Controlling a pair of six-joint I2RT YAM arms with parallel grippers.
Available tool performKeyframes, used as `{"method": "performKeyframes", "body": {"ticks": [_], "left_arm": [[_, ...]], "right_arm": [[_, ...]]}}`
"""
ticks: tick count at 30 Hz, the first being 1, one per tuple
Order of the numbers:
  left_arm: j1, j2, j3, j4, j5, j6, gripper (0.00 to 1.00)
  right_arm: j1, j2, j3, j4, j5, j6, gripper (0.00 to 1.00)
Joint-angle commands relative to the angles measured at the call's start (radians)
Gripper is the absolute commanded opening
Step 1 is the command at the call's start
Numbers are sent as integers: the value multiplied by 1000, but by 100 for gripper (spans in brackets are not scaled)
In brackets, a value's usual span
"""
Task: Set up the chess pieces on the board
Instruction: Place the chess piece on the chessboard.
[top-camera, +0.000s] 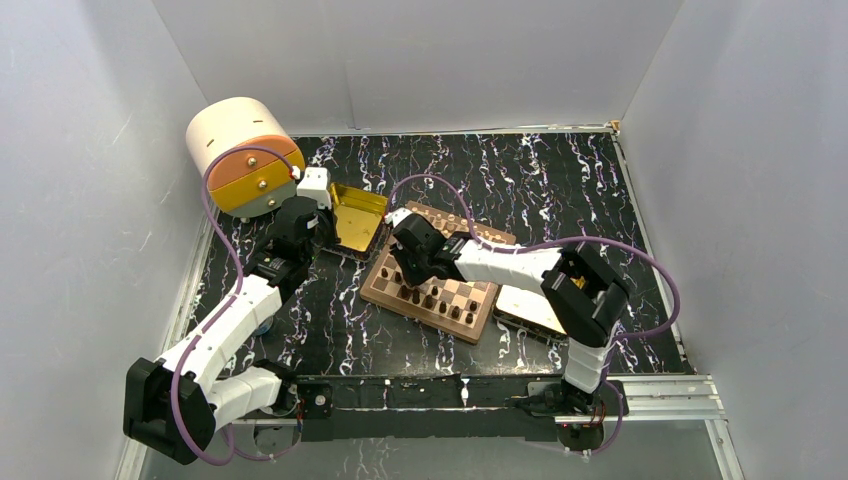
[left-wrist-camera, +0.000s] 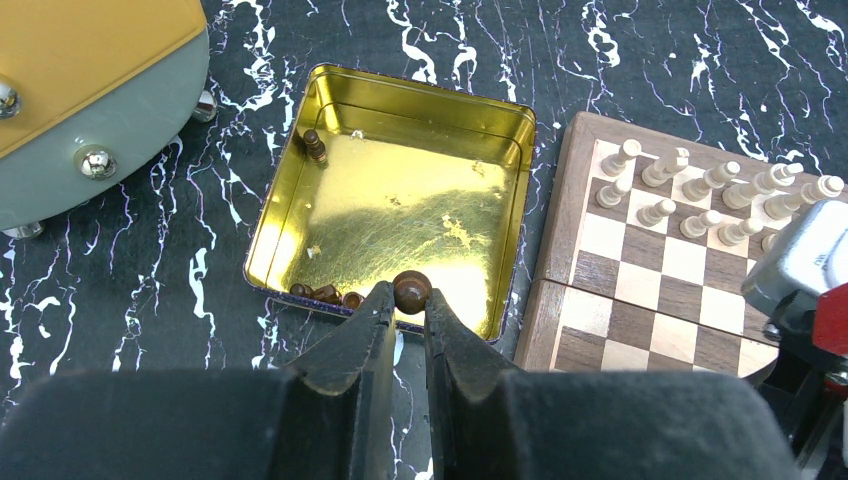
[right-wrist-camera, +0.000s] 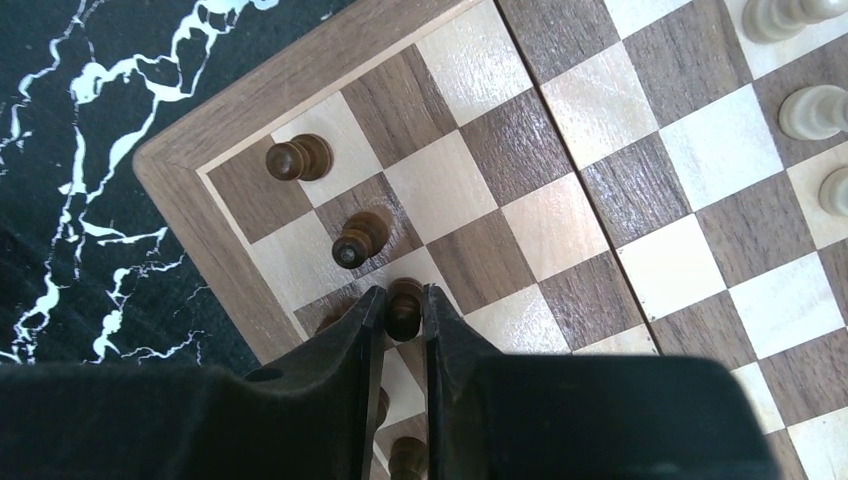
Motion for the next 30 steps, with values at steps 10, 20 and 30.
{"method": "performKeyframes", "body": {"ticks": [10,20,30], "left_arm": [[-3,-17,-1,22,-7,-8,0],[-4,-15,0,23,-4,-11,0],[-5,-4,72,-31,93,-108,0]], "right_arm": [[6,-3,27,3,12,14,42],[7,-22,72,-13,20,10,43],[6,-99,143,-96,60,7,50]]}}
